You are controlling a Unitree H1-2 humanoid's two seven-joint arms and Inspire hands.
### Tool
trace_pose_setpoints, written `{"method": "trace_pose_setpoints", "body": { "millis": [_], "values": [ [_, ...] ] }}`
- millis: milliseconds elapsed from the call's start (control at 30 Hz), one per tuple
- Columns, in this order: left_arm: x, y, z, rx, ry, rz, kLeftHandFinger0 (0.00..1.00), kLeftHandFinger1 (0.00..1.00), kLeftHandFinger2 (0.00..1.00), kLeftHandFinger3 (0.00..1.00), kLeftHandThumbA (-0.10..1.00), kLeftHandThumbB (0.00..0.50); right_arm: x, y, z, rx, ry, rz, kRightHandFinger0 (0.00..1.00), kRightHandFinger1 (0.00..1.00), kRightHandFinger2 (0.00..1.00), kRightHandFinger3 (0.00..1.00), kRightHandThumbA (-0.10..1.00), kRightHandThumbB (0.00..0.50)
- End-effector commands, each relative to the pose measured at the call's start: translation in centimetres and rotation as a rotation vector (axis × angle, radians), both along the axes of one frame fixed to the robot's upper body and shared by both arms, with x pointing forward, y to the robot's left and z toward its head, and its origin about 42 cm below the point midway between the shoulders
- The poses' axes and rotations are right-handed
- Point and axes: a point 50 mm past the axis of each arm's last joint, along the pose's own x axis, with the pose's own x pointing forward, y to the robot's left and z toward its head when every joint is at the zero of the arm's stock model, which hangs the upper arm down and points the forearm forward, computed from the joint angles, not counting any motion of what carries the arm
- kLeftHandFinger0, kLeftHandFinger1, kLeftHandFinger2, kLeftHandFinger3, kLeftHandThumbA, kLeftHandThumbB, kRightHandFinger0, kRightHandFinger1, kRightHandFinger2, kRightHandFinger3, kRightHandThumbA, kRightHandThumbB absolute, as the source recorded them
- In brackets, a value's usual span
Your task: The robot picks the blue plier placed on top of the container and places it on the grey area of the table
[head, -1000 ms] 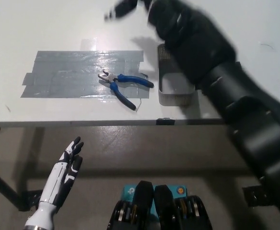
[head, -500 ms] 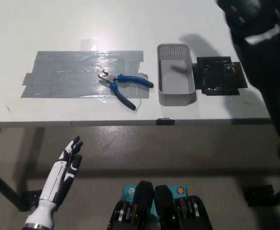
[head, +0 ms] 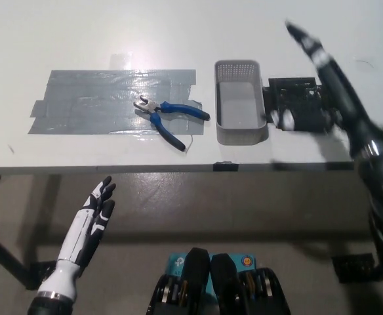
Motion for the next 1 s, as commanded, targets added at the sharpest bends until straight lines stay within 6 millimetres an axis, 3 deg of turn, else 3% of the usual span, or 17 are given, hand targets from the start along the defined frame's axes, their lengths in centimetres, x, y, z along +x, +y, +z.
{"method": "trace_pose_setpoints", "body": {
  "millis": [0,133,200,233,333,367,500,567,733,967],
  "values": [
    [1.7,0.3,2.7,-0.082,-0.108,0.034,1.0,1.0,1.0,1.0,1.0,0.174,-12.3,-2.2,6.7,0.386,-0.324,0.194,1.0,1.0,1.0,1.0,1.0,0.324],
    [1.3,0.3,2.5,-0.084,-0.102,0.03,1.0,1.0,1.0,1.0,1.0,0.169,-11.6,-1.4,2.0,0.452,-0.265,0.113,1.0,1.0,1.0,1.0,1.0,0.294],
    [1.2,0.3,2.4,-0.084,-0.101,0.031,1.0,1.0,1.0,1.0,1.0,0.167,-11.4,-1.0,0.0,0.463,-0.216,0.101,1.0,1.0,1.0,1.0,1.0,0.242],
    [1.2,0.4,2.3,-0.082,-0.101,0.035,1.0,1.0,1.0,1.0,1.0,0.168,-11.0,-0.7,-2.6,0.495,-0.16,0.086,1.0,1.0,1.0,1.0,1.0,0.168],
    [0.5,0.8,1.8,-0.079,-0.089,0.037,1.0,1.0,1.0,1.0,1.0,0.168,-10.7,-0.1,-7.8,0.525,-0.02,-0.013,1.0,1.0,1.0,1.0,1.0,0.173],
    [0.2,0.8,1.6,-0.079,-0.081,0.036,1.0,1.0,1.0,1.0,1.0,0.171,-10.7,-0.1,-9.7,0.555,0.039,-0.027,1.0,1.0,1.0,1.0,1.0,0.144],
    [-0.9,0.7,0.9,-0.074,-0.064,0.031,1.0,1.0,1.0,1.0,1.0,0.18,-11.3,-0.2,-14.1,0.666,0.19,-0.03,1.0,1.0,1.0,1.0,1.0,0.13],
    [-1.5,0.8,0.7,-0.072,-0.056,0.031,1.0,1.0,1.0,1.0,1.0,0.18,-11.5,-0.1,-15.1,0.673,0.219,-0.024,1.0,1.0,1.0,1.0,1.0,0.123],
    [-2.4,1.5,0.3,-0.087,-0.043,0.045,1.0,1.0,1.0,1.0,1.0,0.167,-11.4,0.7,-16.5,0.654,0.223,0.0,1.0,1.0,1.0,1.0,1.0,0.044],
    [-2.5,1.4,0.2,-0.082,-0.04,0.053,1.0,1.0,1.0,1.0,1.0,0.194,-11.2,0.6,-16.3,0.636,0.223,0.007,1.0,1.0,1.0,1.0,1.0,0.048]
  ]
}}
